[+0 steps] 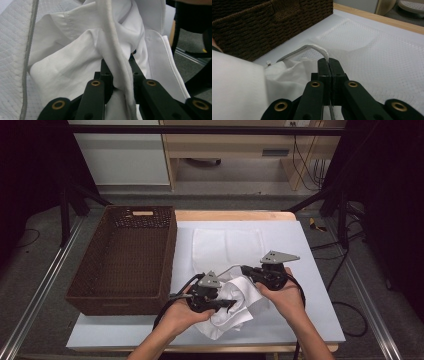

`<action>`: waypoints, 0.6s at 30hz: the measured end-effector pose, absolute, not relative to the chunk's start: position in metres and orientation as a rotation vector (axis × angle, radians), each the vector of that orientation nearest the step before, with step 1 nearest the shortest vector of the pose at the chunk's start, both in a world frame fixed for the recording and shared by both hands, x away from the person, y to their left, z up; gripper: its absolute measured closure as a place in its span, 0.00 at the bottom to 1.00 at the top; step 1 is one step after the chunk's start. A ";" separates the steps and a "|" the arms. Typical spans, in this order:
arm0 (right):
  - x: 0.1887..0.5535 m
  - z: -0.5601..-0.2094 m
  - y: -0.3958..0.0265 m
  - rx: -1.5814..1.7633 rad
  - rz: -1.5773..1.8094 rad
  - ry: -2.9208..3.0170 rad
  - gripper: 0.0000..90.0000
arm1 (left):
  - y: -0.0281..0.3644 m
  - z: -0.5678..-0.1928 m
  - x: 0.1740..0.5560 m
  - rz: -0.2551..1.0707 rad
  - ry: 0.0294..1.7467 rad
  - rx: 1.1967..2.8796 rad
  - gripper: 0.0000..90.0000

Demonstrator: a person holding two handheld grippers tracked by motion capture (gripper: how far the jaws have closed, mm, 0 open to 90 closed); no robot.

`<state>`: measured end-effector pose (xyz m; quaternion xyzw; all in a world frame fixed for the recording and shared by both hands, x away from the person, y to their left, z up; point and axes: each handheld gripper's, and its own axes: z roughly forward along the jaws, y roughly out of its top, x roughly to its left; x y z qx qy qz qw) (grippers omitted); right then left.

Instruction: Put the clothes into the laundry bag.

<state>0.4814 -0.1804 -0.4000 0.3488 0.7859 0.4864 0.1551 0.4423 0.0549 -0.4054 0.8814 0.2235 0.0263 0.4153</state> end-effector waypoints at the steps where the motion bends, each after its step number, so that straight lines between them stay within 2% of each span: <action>1: 0.481 -0.399 -0.180 0.992 1.390 2.254 0.99 | 0.055 -0.405 0.442 0.066 0.562 2.214 0.88; 18: 0.465 -0.384 -0.172 0.909 1.374 2.272 0.99 | 0.060 -0.425 0.453 0.055 0.640 2.186 0.88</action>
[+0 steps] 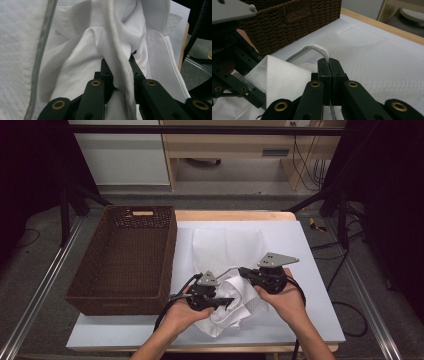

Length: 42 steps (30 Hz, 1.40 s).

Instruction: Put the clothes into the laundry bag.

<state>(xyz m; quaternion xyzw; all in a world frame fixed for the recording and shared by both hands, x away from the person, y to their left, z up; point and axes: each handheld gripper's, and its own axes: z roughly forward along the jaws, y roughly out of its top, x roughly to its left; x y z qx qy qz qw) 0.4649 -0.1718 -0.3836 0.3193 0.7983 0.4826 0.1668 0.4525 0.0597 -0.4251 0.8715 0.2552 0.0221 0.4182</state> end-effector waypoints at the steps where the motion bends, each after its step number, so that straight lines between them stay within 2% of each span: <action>1: 0.465 -0.384 -0.172 0.909 1.374 2.272 0.99 | 0.061 -0.427 0.453 0.056 0.650 2.182 0.88; 21: 0.457 -0.367 -0.159 0.807 1.334 2.291 0.99 | 0.061 -0.437 0.454 0.041 0.653 2.173 0.88; 32: 0.451 -0.367 -0.162 0.795 1.332 2.295 0.99 | 0.065 -0.440 0.463 0.230 0.817 2.103 0.87; 42: 0.447 -0.378 -0.152 0.756 1.279 2.332 0.99 | 0.056 -0.450 0.467 0.256 0.843 2.111 0.85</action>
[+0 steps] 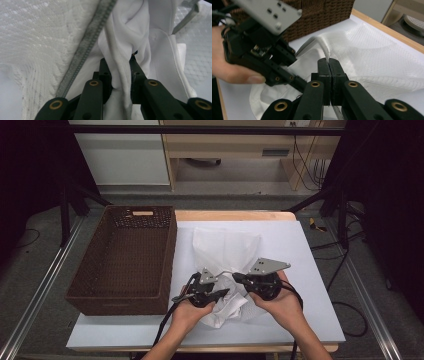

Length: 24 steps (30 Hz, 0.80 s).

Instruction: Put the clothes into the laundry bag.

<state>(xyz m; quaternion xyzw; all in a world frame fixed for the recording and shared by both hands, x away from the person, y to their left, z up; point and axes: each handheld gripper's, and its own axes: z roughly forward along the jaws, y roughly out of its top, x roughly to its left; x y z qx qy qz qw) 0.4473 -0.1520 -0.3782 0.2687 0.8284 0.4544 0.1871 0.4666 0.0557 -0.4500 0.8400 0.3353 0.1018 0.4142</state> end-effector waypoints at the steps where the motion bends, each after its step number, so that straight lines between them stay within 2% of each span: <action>1: 0.447 -0.378 -0.152 0.756 1.279 2.332 0.99 | 0.055 -0.450 0.467 0.257 0.843 2.107 0.85; 2: 0.447 -0.380 -0.151 0.747 1.266 2.335 0.99 | 0.055 -0.450 0.467 0.268 0.843 2.097 0.85; 4: 0.444 -0.387 -0.149 0.726 1.206 2.333 0.99 | 0.055 -0.449 0.464 0.303 0.840 2.078 0.73; 5: 0.443 -0.390 -0.149 0.719 1.189 2.329 0.99 | 0.056 -0.449 0.462 0.321 0.837 2.061 0.73; 7: 0.442 -0.395 -0.149 0.712 1.187 2.320 0.99 | 0.059 -0.448 0.456 0.344 0.838 2.025 0.62; 8: 0.442 -0.400 -0.150 0.724 1.200 2.309 0.99 | 0.059 -0.447 0.454 0.362 0.841 2.017 0.52; 9: 0.442 -0.400 -0.150 0.724 1.200 2.309 0.99 | 0.059 -0.446 0.453 0.367 0.841 2.014 0.52; 10: 0.442 -0.403 -0.151 0.733 1.221 2.297 0.99 | 0.059 -0.440 0.450 0.362 0.827 1.986 0.45; 16: 0.442 -0.412 -0.156 0.764 1.282 2.262 0.99 | 0.066 -0.425 0.429 0.395 0.766 1.965 0.40; 24: 0.436 -0.417 -0.158 0.741 1.270 2.243 0.99 | 0.087 -0.416 0.408 0.427 0.765 1.955 0.40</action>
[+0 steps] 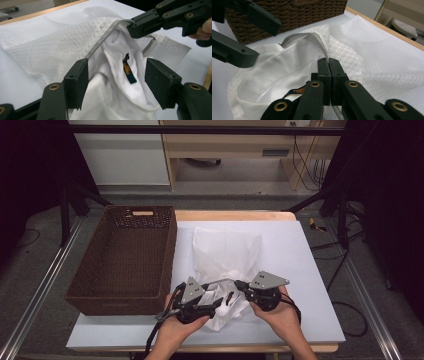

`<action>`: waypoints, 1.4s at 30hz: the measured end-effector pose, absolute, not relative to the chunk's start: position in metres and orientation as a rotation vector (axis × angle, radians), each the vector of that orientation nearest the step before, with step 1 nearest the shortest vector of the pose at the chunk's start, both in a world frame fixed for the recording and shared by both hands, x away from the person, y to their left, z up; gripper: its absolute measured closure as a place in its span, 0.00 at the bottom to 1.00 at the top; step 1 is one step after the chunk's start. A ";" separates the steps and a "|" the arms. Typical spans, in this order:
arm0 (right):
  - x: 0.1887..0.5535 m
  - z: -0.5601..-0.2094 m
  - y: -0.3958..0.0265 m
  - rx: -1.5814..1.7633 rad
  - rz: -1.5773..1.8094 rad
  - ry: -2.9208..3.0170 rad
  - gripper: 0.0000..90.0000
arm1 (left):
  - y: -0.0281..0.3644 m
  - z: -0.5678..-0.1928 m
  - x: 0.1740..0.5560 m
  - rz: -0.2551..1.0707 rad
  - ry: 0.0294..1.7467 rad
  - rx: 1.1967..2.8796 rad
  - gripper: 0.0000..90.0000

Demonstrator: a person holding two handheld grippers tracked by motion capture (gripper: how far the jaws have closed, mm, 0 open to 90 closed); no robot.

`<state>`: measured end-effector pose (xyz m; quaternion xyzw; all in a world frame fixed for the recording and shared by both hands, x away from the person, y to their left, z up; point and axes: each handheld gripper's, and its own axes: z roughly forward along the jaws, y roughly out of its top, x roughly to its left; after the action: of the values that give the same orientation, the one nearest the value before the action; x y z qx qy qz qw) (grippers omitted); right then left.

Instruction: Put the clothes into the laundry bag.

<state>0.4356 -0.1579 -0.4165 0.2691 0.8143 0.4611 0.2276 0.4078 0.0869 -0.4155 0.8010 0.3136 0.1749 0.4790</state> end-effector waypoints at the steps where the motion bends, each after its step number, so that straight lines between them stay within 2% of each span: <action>1: 0.435 -0.417 -0.158 0.738 1.267 2.241 0.99 | 0.089 -0.415 0.405 0.437 0.766 1.954 0.40; 19: 0.426 -0.423 -0.161 0.689 1.279 2.248 0.99 | 0.108 -0.424 0.372 0.420 0.798 1.990 0.39; 24: 0.426 -0.424 -0.163 0.695 1.278 2.251 0.99 | 0.110 -0.434 0.361 0.410 0.827 2.033 0.46; 27: 0.427 -0.425 -0.164 0.709 1.288 2.251 0.99 | 0.108 -0.442 0.361 0.394 0.837 2.089 0.57; 28: 0.428 -0.425 -0.163 0.710 1.287 2.249 0.99 | 0.107 -0.445 0.363 0.397 0.831 2.110 0.66; 30: 0.428 -0.425 -0.163 0.709 1.287 2.249 0.99 | 0.106 -0.445 0.363 0.397 0.833 2.117 0.68; 33: 0.427 -0.425 -0.164 0.706 1.285 2.247 0.99 | 0.105 -0.448 0.366 0.372 0.827 2.136 0.86; 36: 0.427 -0.426 -0.164 0.703 1.287 2.247 0.99 | 0.104 -0.449 0.366 0.357 0.810 2.154 0.95; 39: 0.427 -0.426 -0.164 0.697 1.288 2.248 0.99 | 0.103 -0.448 0.365 0.366 0.795 2.162 1.00; 42: 0.427 -0.426 -0.165 0.702 1.294 2.243 0.99 | 0.103 -0.446 0.366 0.374 0.792 2.166 1.00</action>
<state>0.4273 -0.1653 -0.4257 0.2549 0.8142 0.4696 0.2273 0.3657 0.1029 -0.4457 0.8530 0.3118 0.1474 0.3916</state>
